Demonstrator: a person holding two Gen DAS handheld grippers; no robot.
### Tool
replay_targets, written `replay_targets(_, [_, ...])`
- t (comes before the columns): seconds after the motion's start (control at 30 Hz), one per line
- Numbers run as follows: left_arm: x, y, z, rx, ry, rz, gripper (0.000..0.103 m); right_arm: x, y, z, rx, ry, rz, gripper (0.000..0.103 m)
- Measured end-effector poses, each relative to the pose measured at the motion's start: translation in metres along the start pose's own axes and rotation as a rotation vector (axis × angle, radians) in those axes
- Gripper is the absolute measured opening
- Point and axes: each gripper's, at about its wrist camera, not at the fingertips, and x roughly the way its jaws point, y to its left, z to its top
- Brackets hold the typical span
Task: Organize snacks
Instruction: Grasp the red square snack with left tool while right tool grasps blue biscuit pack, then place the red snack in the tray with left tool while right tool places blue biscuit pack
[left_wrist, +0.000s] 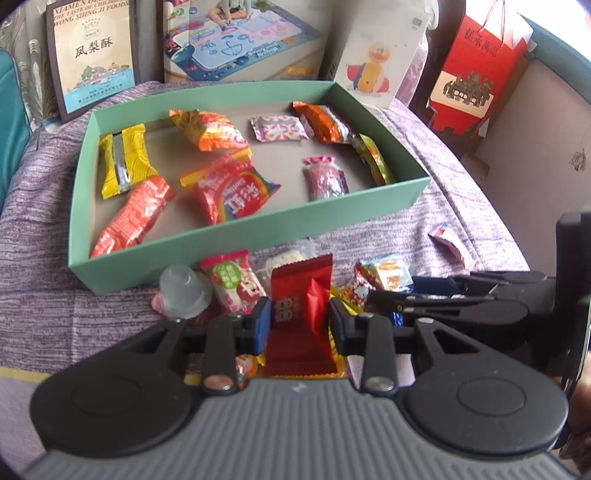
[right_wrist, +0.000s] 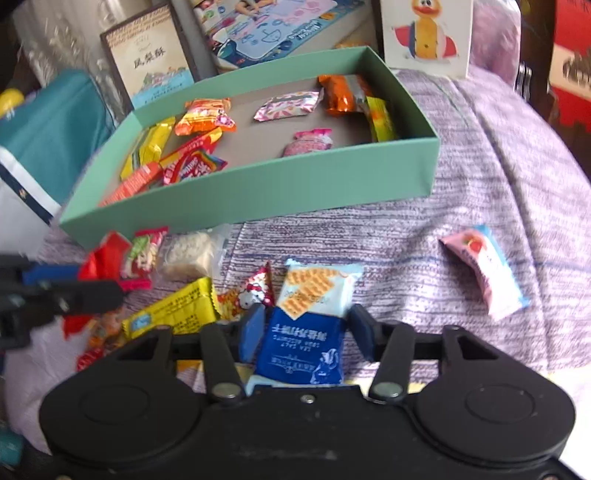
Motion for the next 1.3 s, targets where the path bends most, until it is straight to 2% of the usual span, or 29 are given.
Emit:
replay_targets(0.13, [-0.006, 0.001, 0.019, -0.001, -0.039, -0.011, 0.033, -0.016, -0.016, 0.012, 0.052, -0.007, 0.047, 0.037])
replay_targets(0.17, [-0.007, 0.000, 0.025, 0.000, -0.052, -0.012, 0.033, -0.023, -0.019, 0.017, 0.064, -0.018, 0.060, 0.023])
replay_targets(0.2, [-0.007, 0.000, 0.032, 0.001, -0.066, -0.012, 0.033, -0.031, -0.025, 0.025, 0.086, -0.030, 0.077, 0.015])
replay_targets(0.23, [-0.007, 0.000, 0.038, 0.001, -0.078, -0.011, 0.033, -0.037, -0.028, 0.031, 0.095, -0.046, 0.085, 0.013])
replay_targets(0.33, [-0.002, 0.000, 0.055, -0.008, -0.100, -0.001, 0.033, -0.046, -0.028, 0.050, 0.043, -0.068, 0.070, 0.013])
replay_targets(0.43, [0.001, 0.003, 0.062, -0.032, -0.101, -0.007, 0.033, -0.031, -0.031, 0.054, 0.024, 0.022, 0.082, 0.016])
replay_targets(0.5, [0.002, 0.003, 0.060, -0.030, -0.098, -0.008, 0.033, -0.020, -0.032, 0.045, 0.044, 0.059, 0.078, 0.034])
replay_targets(0.53, [0.003, 0.003, 0.058, -0.030, -0.095, -0.007, 0.033, -0.013, -0.030, 0.038, 0.055, 0.064, 0.069, 0.047])
replay_targets(0.57, [0.005, 0.004, 0.056, -0.032, -0.089, -0.008, 0.033, -0.009, -0.030, 0.032, 0.065, 0.069, 0.071, 0.052])
replay_targets(0.63, [0.008, 0.006, 0.053, -0.039, -0.076, -0.004, 0.033, 0.001, -0.027, 0.025, 0.071, 0.076, 0.073, 0.052])
replay_targets(0.7, [0.010, 0.008, 0.050, -0.044, -0.066, 0.002, 0.033, 0.011, -0.020, 0.019, 0.042, 0.069, 0.034, 0.052])
replay_targets(0.83, [0.009, 0.013, 0.048, -0.049, -0.064, 0.007, 0.033, 0.015, -0.007, 0.015, -0.043, 0.018, -0.015, 0.052])
replay_targets(0.9, [0.010, 0.013, 0.048, -0.057, -0.060, 0.007, 0.033, 0.016, -0.004, 0.015, -0.094, 0.015, -0.045, 0.043])
replay_targets(1.03, [0.010, 0.010, 0.048, -0.053, -0.063, -0.001, 0.033, 0.005, -0.015, 0.017, -0.039, 0.036, 0.004, 0.039])
replay_targets(1.2, [0.010, 0.007, 0.057, -0.035, -0.076, 0.001, 0.033, -0.037, -0.030, 0.034, 0.028, -0.057, 0.051, 0.039])
replay_targets(1.3, [0.015, 0.000, 0.071, -0.015, -0.091, 0.006, 0.033, -0.053, -0.031, 0.064, 0.037, -0.122, 0.091, 0.039])
